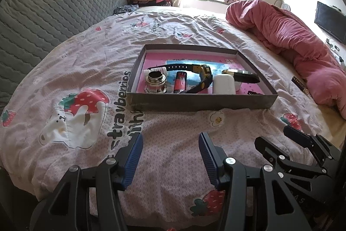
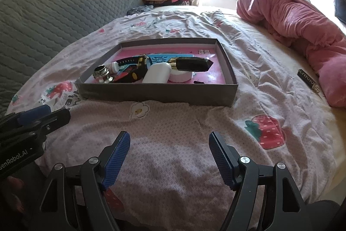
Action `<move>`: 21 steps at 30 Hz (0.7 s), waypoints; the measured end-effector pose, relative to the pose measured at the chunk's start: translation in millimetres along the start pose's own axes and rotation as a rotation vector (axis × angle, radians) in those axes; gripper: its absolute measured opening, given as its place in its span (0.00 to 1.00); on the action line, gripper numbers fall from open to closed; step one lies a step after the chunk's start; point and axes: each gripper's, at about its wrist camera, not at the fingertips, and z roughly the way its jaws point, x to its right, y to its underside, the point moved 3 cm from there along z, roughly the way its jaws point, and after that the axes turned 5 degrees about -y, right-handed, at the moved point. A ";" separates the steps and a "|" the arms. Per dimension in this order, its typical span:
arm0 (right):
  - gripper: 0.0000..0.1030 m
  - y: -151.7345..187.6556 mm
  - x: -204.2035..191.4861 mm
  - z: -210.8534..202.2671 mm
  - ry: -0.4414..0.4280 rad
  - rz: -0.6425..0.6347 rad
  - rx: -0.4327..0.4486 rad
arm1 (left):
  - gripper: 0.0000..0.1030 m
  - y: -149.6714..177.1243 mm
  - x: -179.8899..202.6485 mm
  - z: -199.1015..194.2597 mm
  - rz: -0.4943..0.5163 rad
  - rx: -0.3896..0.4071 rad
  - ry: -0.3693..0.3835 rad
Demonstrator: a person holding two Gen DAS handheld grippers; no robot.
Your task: Organize rigid objects
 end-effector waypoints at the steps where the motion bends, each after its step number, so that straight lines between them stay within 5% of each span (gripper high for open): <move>1: 0.74 -0.1 0.0 1.6 0.000 -0.002 -0.001 | 0.52 0.3 0.4 2.2 0.001 -0.003 -0.002; 21: 0.74 -0.3 10.7 15.5 -0.011 0.043 -0.023 | 0.52 2.9 3.2 20.8 0.017 -0.041 -0.024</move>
